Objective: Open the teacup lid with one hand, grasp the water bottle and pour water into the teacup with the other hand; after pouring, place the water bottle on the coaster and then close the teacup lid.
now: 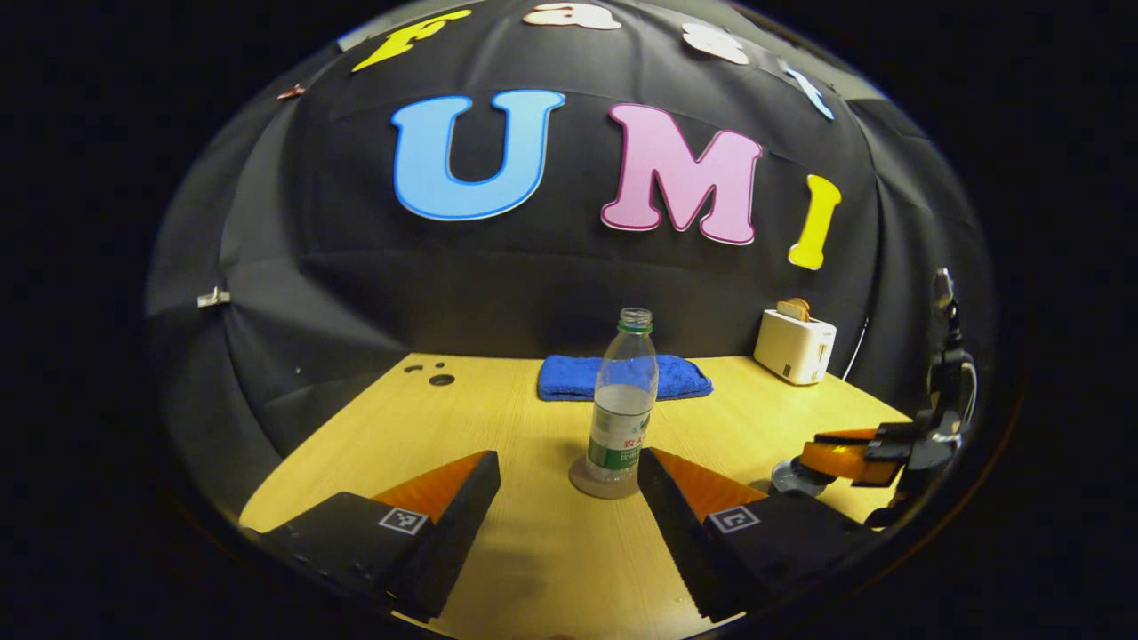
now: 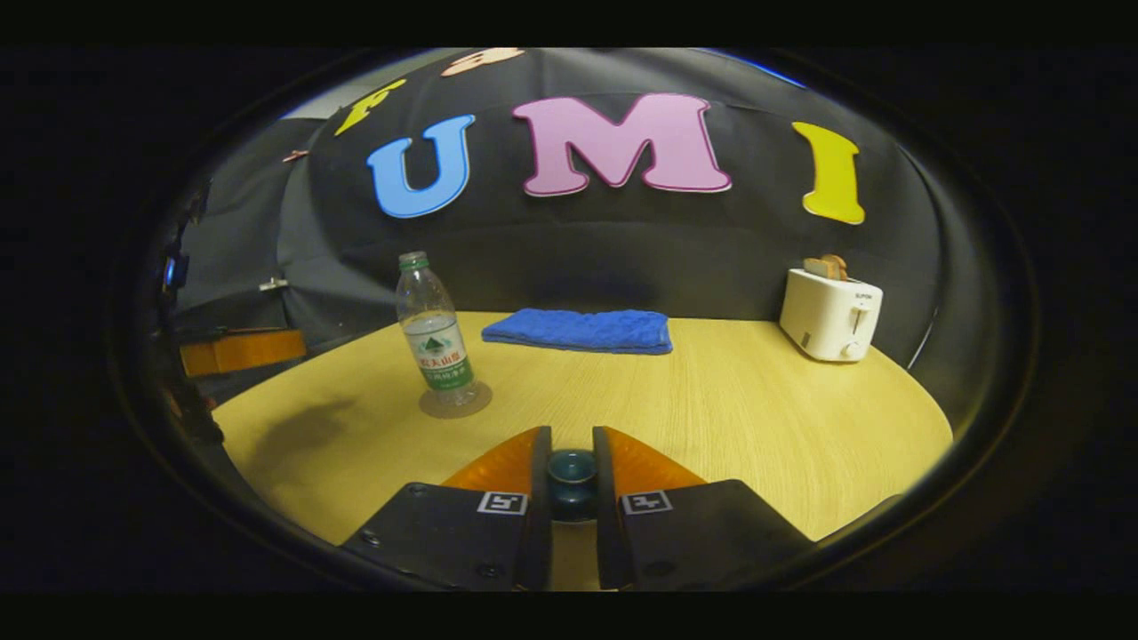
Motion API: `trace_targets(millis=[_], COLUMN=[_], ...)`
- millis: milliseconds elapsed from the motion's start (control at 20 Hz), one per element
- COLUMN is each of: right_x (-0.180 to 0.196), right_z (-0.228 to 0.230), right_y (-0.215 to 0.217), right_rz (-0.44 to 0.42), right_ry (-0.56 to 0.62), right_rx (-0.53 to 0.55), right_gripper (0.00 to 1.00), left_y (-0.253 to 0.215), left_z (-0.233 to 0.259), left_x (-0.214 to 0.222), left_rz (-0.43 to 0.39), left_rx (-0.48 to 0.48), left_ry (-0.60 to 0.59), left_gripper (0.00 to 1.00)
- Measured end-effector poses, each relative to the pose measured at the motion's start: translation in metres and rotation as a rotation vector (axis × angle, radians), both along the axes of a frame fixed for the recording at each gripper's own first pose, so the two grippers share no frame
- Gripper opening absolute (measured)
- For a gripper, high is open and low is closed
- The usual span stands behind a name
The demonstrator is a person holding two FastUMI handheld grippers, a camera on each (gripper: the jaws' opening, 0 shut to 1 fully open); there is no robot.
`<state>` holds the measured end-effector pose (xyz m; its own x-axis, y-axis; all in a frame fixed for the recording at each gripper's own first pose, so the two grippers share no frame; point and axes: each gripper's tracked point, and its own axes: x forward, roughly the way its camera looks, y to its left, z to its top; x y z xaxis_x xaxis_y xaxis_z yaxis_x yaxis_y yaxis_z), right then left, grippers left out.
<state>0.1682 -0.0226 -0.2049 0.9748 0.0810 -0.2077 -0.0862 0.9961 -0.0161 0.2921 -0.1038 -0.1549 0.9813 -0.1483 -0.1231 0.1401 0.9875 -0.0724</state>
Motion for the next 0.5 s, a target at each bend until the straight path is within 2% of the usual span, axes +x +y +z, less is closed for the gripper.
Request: trace_targets(millis=[50, 350, 500], right_x=[0.002, 0.007, 0.007], right_z=[-0.003, -0.016, -0.016], right_y=[0.000, 0.000, 0.001], right_rz=[0.005, 0.013, 0.027], right_ry=[-0.003, -0.002, -0.015], right_rx=[-0.014, -0.051, -0.074], right_gripper=[0.24, 0.24, 0.22], left_y=[0.000, -0.008, -0.010], left_z=[-0.002, -0.010, -0.013], left_x=[-0.002, -0.012, -0.014], left_rz=[0.014, 0.077, 0.081], left_rx=[-0.013, -0.138, -0.142], left_ry=[0.014, 0.099, 0.110], left_gripper=[0.99, 0.96, 0.96])
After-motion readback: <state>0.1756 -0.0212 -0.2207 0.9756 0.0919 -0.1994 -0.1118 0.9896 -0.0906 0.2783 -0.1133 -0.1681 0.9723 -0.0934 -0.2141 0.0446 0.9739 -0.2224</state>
